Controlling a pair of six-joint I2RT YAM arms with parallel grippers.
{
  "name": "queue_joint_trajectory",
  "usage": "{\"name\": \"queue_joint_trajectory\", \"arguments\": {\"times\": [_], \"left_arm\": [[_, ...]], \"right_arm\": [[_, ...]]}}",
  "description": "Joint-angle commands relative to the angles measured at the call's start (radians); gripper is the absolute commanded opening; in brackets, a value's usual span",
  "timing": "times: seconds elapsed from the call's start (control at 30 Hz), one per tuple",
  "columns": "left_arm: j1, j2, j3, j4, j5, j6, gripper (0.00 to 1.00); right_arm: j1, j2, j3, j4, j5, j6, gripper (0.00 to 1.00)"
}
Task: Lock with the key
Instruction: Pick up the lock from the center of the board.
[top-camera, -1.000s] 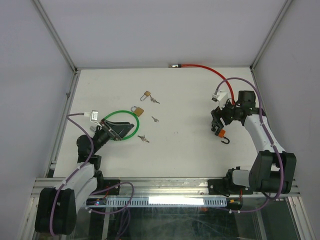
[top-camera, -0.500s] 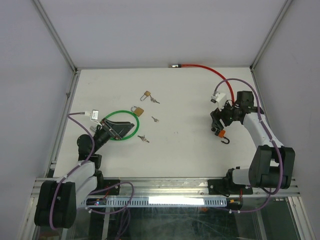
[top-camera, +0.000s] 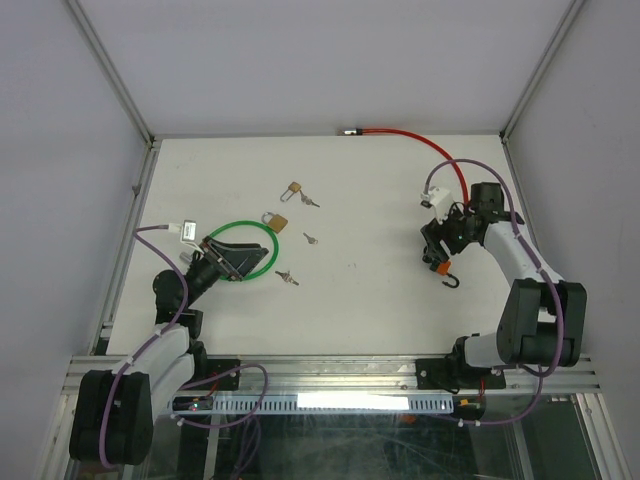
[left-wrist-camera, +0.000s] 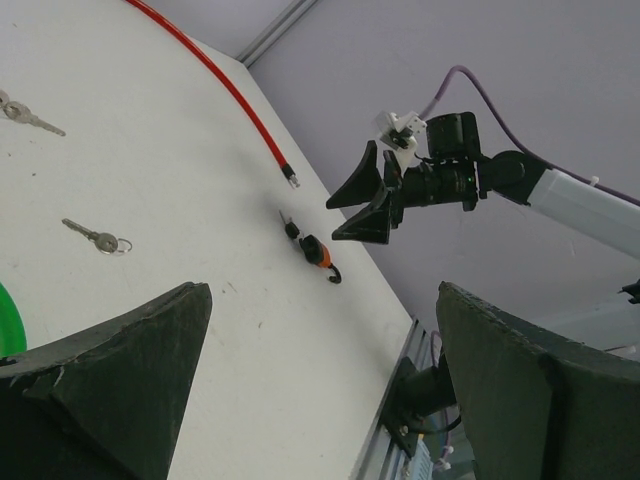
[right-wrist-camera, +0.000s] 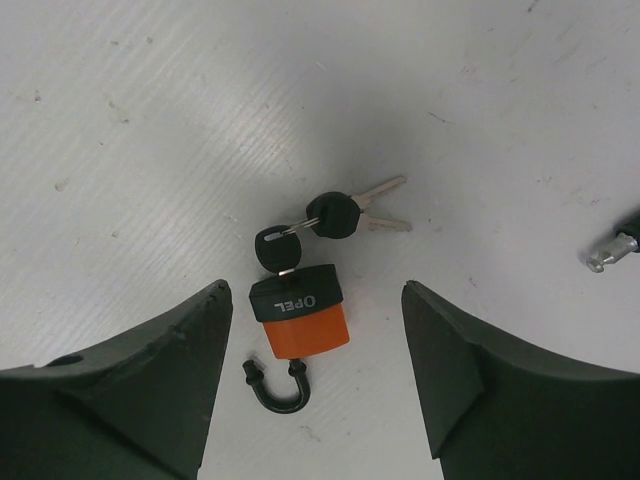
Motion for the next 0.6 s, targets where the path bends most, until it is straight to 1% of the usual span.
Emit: {"name": "queue_joint_trajectory", "arguments": {"times": [0.0, 0.1, 0.23, 0.33, 0.43, 0.57], "left_arm": [[-0.002, -0.016, -0.002, 0.019, -0.004, 0.032, 0.99], [-0.002, -0.020, -0.002, 0.013, -0.008, 0.036, 0.99], [-0.002, -0.018, -0.001, 0.010, -0.009, 0.039, 0.99], [-0.002, -0.014, -0.003, 0.008, -0.009, 0.039, 0.99], [-0.002, -0.013, -0.002, 0.008, -0.010, 0.037, 0.99], [-0.002, -0.011, -0.002, 0.008, -0.010, 0.037, 0.99]], "right_arm": [[-0.005, 0.014, 0.013, 0.032, 0.047, 0.014, 0.72], [-0.004, 0.029, 0.003, 0.027, 0.061, -0.003, 0.72], [-0.003, 0.046, 0.016, -0.022, 0.059, -0.037, 0.71], [-0.001, 0.039, 0.000, -0.048, 0.052, -0.098, 0.71], [0.002, 0.043, -0.027, -0.029, 0.087, -0.126, 0.74], [0.010, 0.064, -0.034, -0.004, 0.133, -0.115, 0.78]]}}
